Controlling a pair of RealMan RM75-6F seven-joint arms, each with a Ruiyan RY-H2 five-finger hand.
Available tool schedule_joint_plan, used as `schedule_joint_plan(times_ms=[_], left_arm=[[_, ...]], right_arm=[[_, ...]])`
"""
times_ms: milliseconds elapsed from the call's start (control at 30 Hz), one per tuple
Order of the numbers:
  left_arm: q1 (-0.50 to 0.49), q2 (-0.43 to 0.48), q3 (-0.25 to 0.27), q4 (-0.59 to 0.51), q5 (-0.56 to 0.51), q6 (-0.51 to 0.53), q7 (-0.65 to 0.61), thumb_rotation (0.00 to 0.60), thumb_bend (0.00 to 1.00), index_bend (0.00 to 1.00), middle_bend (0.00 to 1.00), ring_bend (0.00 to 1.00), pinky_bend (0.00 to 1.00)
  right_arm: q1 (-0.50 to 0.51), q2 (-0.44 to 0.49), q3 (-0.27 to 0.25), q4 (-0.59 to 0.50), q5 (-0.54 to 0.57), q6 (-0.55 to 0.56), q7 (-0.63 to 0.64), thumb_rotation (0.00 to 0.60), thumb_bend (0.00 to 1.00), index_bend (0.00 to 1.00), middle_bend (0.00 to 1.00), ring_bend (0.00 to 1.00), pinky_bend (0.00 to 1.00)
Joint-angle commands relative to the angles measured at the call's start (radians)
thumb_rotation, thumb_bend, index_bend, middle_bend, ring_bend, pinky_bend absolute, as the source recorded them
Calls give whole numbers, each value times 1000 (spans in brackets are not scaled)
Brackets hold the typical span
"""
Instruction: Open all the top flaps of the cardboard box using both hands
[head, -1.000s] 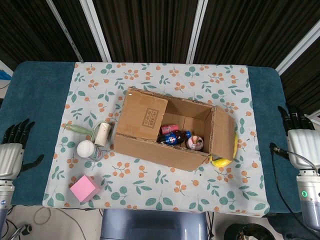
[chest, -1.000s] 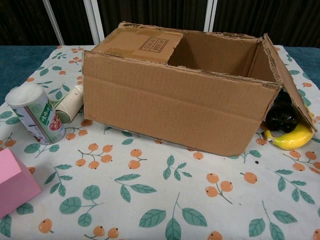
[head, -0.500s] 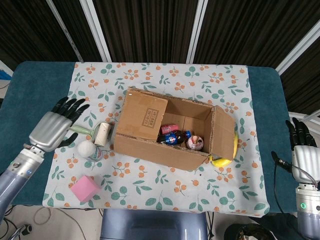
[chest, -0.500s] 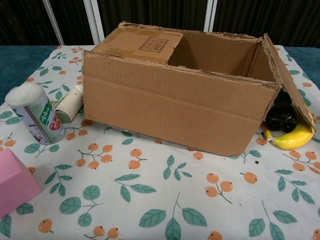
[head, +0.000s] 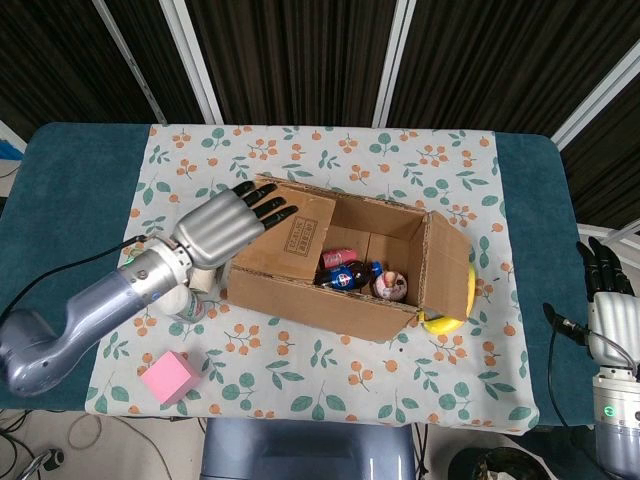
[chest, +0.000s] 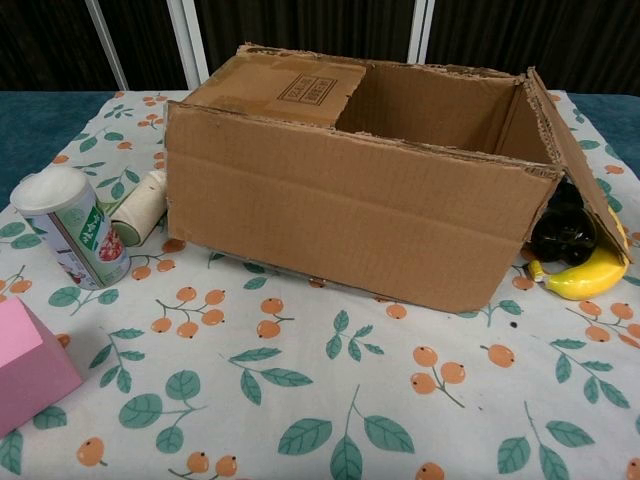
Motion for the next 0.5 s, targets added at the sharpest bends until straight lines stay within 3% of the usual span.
schedule_joint_plan(times_ms=[33,300,500], left_arm=[[-149,-99,51,116,-49,-104,85,600,878,45,135,60,201],[-304,-220,169,220,-117,-122,150,600,919,92,188,103,238],[-397,-329,229,305,-180,-96,158,600,927,106,208,106,241]], right_arm=[[-4,2,5,-1,3,-12,6,600,321,0,0,0,223],[-13,1,25,5,-1,-26,16,600,321,0,0,0,223],[-22,2,43,9,8,-39,38,600,323,0,0,0,223]])
